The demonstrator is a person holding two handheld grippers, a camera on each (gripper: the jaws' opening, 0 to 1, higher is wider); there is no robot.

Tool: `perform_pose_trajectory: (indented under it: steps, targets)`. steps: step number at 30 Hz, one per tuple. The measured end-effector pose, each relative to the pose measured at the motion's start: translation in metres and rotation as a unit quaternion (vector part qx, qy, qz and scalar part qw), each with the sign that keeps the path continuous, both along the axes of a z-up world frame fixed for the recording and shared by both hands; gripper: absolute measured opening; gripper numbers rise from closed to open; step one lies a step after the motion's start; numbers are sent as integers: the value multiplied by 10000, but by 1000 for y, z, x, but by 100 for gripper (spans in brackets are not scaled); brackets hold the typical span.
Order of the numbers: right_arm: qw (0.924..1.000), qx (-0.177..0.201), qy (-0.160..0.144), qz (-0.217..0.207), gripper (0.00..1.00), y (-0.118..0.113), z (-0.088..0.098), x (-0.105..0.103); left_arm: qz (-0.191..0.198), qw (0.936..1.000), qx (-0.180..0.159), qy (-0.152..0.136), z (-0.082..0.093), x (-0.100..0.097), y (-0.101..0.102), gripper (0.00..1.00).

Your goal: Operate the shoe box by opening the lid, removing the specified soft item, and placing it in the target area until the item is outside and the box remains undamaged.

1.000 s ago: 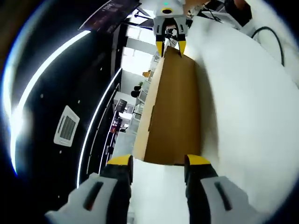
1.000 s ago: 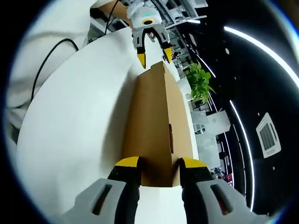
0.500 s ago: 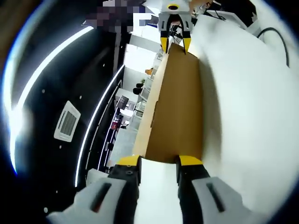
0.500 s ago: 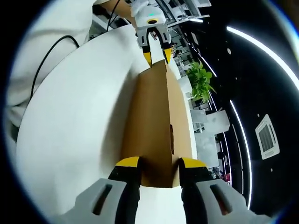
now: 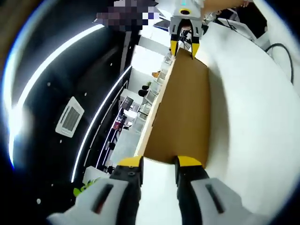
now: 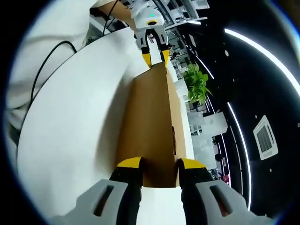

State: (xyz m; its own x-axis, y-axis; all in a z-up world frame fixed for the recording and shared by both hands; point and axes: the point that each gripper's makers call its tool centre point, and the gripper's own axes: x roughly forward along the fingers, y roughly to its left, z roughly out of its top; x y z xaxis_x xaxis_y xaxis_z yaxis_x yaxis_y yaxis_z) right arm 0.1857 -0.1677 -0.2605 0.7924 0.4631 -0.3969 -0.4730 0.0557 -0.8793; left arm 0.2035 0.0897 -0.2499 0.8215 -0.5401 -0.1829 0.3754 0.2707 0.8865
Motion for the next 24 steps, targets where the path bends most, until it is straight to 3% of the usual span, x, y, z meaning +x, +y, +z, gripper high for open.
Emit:
perform_pose_trajectory:
  steps: [11,13,16,24]
  targets:
    - [9999,16,-116,2,29,1,7,2,-8,9997,257,29,0,0,0,27]
    - [9999,18,-125,3,29,1,7,2,-29,9997,233,38,1,-1,0,31]
    - [9999,1,-153,2,29,1,8,1,-98,9997,177,112,5,-3,-5,36]
    - [9999,33,-147,-7,29,1,12,0,-168,9987,465,74,4,5,-20,36]
